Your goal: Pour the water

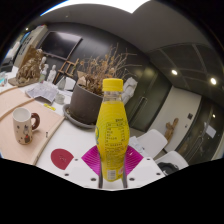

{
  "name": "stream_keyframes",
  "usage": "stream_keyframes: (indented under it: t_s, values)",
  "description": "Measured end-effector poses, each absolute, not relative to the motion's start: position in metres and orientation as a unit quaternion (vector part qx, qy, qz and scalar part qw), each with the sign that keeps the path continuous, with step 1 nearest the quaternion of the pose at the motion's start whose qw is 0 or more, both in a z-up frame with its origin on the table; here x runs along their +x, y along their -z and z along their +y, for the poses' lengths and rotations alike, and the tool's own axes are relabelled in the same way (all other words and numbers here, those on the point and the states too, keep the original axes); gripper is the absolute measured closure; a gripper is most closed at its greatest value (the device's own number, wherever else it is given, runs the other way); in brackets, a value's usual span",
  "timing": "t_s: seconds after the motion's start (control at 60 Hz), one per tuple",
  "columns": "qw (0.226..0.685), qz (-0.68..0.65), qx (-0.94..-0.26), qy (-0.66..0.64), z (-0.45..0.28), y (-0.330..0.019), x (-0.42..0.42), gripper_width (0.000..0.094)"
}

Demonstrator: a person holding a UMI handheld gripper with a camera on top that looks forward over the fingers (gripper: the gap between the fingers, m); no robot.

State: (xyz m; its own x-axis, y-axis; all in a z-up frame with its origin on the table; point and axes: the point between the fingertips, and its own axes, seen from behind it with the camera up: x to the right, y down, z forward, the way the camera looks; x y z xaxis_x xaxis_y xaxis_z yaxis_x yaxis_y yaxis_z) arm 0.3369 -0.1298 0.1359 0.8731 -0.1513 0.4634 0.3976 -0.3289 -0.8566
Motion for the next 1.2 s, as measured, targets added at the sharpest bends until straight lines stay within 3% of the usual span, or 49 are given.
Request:
stream_keyframes:
  t_s: [0.167,0.333,0.583,0.8,0.9,1.0,1.2]
  values:
    - [0.54,-0.259,-0.701,0.386,-0.1,-0.18,0.283,0.0664]
    - [0.485,-0.401,-0.594,0.501,-0.07,-0.197,0.233,0.0665]
    - [0.402,-0.509,-0.477,0.593,-0.042,-0.191,0.197,0.0664]
    - [0.374,-0.574,-0.406,0.605,-0.034,-0.173,0.167,0.0663]
    - [0.376,-0.579,-0.41,0.596,-0.033,-0.168,0.164,0.0663]
    - [0.408,-0.553,-0.449,0.571,-0.035,-0.177,0.165,0.0663]
    - [0.537,-0.373,-0.634,0.413,-0.047,-0.204,0.184,0.0662]
